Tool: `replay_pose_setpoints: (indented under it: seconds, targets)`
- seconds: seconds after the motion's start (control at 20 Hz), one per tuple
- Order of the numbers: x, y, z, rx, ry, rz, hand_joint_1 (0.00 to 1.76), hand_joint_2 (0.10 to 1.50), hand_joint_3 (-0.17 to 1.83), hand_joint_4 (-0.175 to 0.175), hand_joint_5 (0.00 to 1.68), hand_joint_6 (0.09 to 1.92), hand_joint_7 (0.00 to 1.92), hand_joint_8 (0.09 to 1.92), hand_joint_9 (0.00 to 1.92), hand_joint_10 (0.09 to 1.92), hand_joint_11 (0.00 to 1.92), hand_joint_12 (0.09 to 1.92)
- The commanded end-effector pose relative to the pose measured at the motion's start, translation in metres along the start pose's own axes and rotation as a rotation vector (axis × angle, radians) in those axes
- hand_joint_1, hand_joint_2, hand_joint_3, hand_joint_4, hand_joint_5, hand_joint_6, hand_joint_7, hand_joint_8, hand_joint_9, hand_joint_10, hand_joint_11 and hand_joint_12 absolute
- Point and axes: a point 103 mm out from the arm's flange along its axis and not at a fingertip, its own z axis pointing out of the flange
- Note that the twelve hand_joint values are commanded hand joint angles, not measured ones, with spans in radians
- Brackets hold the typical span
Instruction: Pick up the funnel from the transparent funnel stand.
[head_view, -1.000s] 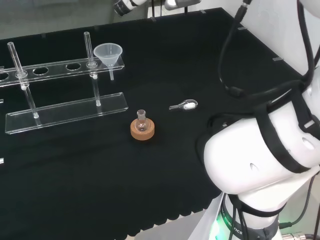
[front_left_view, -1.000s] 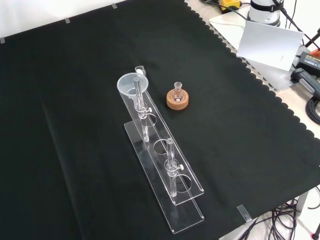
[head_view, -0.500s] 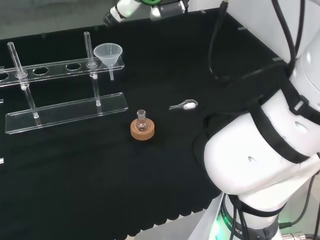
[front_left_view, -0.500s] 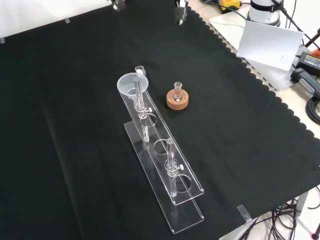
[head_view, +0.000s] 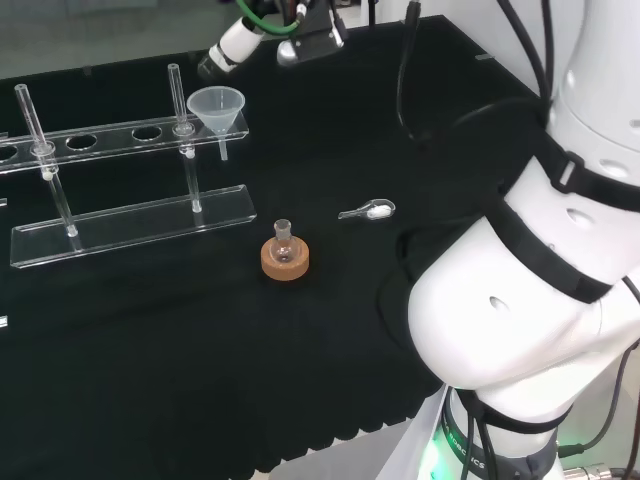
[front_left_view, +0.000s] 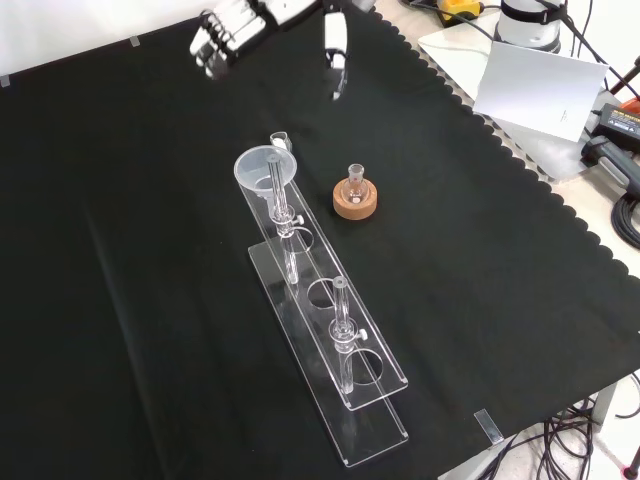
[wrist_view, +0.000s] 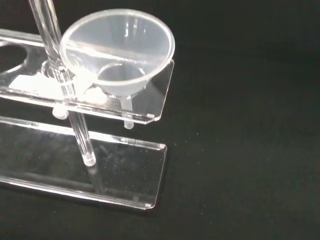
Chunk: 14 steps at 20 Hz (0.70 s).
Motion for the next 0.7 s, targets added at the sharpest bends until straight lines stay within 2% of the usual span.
replay_pose_setpoints:
  seconds: [0.05,0.3,0.5,0.7]
  targets:
    - [0.010,0.035,0.016,0.008,-0.046,0.024,0.56,0.62,0.01,-0.051,0.00,0.09,0.00,0.09,0.00,0.09,0.00,0.34]
    - [0.019,0.049,0.035,0.038,-0.044,0.021,0.57,0.62,0.01,-0.051,0.00,0.09,0.02,0.09,0.00,0.09,0.00,0.34]
    - [0.029,0.070,0.061,0.109,-0.078,0.011,0.57,0.63,0.01,-0.051,0.00,0.09,0.03,0.09,0.00,0.09,0.00,0.33]
    - [0.031,0.078,0.068,0.133,-0.086,0.008,0.58,0.63,0.01,-0.051,0.00,0.09,0.03,0.09,0.00,0.09,0.00,0.32]
